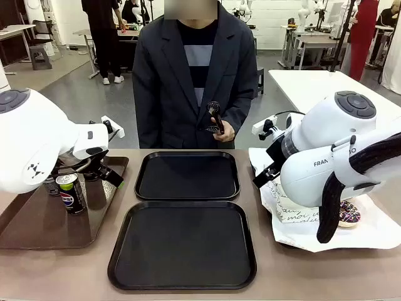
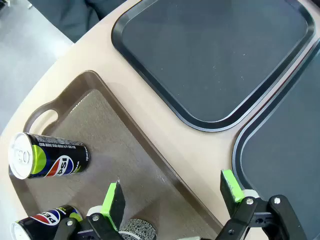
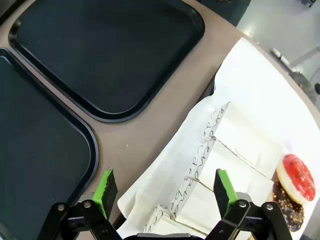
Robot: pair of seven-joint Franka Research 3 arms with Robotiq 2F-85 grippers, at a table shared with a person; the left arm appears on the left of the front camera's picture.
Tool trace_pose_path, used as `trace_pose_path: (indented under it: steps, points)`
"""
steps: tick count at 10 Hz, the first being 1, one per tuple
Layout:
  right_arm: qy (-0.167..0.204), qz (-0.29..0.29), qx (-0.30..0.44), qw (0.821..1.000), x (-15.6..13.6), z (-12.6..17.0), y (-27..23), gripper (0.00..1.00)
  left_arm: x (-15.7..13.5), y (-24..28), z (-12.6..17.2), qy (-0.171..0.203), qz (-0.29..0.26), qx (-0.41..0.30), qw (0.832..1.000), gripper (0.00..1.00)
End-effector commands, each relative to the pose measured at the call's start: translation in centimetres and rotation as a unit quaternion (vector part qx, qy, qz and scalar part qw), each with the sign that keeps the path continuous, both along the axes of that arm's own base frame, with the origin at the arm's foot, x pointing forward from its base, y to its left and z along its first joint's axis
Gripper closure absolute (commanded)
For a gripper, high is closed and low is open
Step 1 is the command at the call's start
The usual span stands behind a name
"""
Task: Set up donuts and drinks on trays.
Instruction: Pick up one Pepsi coke and place it on the Flat Tray.
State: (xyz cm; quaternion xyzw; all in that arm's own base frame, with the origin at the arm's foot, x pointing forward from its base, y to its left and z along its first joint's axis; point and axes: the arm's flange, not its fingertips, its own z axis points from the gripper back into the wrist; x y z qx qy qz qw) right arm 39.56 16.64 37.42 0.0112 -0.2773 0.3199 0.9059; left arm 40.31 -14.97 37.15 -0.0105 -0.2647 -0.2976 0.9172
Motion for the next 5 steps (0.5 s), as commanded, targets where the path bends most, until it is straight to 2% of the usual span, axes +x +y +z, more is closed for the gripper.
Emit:
trace_pose_path:
  steps: [1, 5]
  points:
    - [0.0, 0.0, 0.0, 1.0, 0.0, 0.0, 0.0, 0.0, 0.0, 0.0, 0.0, 0.0, 0.0, 0.0, 1.0, 0.0]
    - [0.0, 0.0, 0.0, 1.0, 0.0, 0.0, 0.0, 0.0, 0.0, 0.0, 0.0, 0.0, 0.0, 0.0, 1.0, 0.0]
